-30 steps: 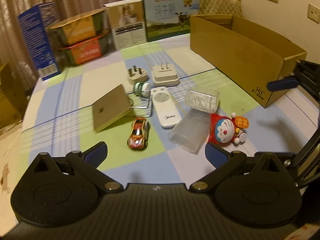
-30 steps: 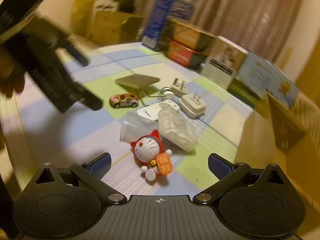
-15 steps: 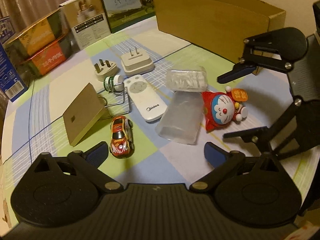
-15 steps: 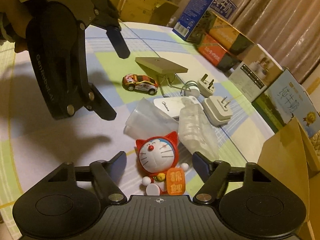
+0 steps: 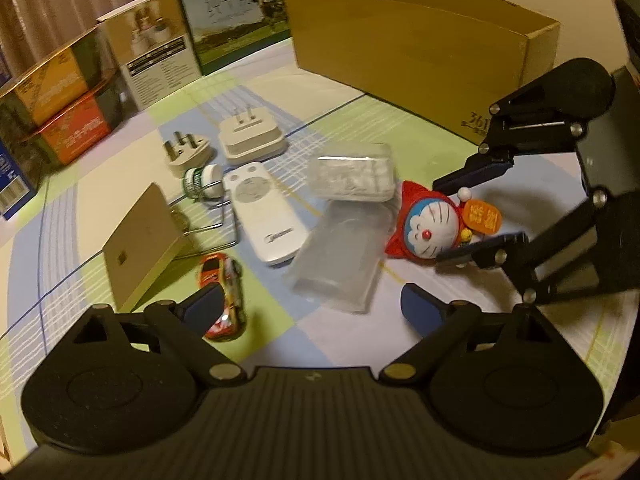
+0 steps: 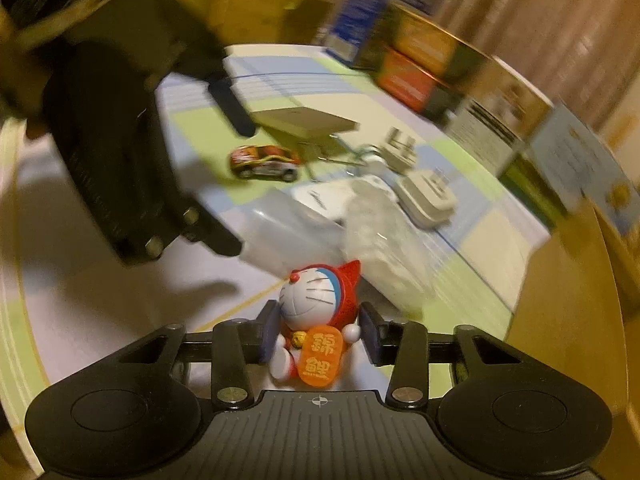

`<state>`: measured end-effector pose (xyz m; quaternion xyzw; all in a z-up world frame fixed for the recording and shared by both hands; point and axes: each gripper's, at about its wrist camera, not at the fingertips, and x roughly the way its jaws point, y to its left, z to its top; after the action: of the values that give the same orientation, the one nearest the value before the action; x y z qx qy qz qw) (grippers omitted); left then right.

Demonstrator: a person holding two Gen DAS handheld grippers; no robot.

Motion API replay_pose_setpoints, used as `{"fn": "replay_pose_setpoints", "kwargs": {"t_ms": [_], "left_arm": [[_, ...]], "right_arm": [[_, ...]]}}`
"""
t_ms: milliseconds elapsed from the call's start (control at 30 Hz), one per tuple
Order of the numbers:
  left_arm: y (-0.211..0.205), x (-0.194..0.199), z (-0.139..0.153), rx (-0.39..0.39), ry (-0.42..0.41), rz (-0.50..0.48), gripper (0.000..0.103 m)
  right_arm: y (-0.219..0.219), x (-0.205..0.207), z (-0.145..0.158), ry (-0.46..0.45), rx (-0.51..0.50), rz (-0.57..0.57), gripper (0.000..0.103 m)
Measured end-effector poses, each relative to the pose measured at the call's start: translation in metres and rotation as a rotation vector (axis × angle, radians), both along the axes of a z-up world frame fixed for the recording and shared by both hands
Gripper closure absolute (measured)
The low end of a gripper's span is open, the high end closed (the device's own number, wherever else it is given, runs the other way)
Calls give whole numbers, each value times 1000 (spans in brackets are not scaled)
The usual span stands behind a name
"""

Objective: Organize rigid objects
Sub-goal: 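Grasp the red Doraemon figurine with the right gripper while the left gripper approaches the clear cup, then lift the figurine with the right gripper while the left gripper grasps the clear plastic cup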

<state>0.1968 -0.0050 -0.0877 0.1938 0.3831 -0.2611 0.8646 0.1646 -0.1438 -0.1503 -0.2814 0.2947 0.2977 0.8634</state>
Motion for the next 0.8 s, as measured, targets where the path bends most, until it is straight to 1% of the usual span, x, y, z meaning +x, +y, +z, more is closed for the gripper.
{"fn": "replay_pose_setpoints", "kwargs": {"t_ms": [33,100,200,300,500,667,800], "left_arm": [[-2,0,0,1,-1,-5,10],[-6,2,-1,3,0,-7,10],[-11,4,-1,-3,3,-13,10],[-15,5,-3,7,4,-18,10],[-12,8,-5,11,9,-7,10],[-10,9,-5,7,8,-3,10],[-10,10,-4,-17,6,2,12]], "right_arm": [[-5,2,2,23,31,-26,64],[-12,4,4,47,60,-58,64],[-18,6,7,68,92,-76,64],[-24,8,8,87,128,-94,63],[-27,18,5,130,168,-109,62],[-31,29,0,214,220,-144,62],[-39,27,8,216,262,-193,63]]}}
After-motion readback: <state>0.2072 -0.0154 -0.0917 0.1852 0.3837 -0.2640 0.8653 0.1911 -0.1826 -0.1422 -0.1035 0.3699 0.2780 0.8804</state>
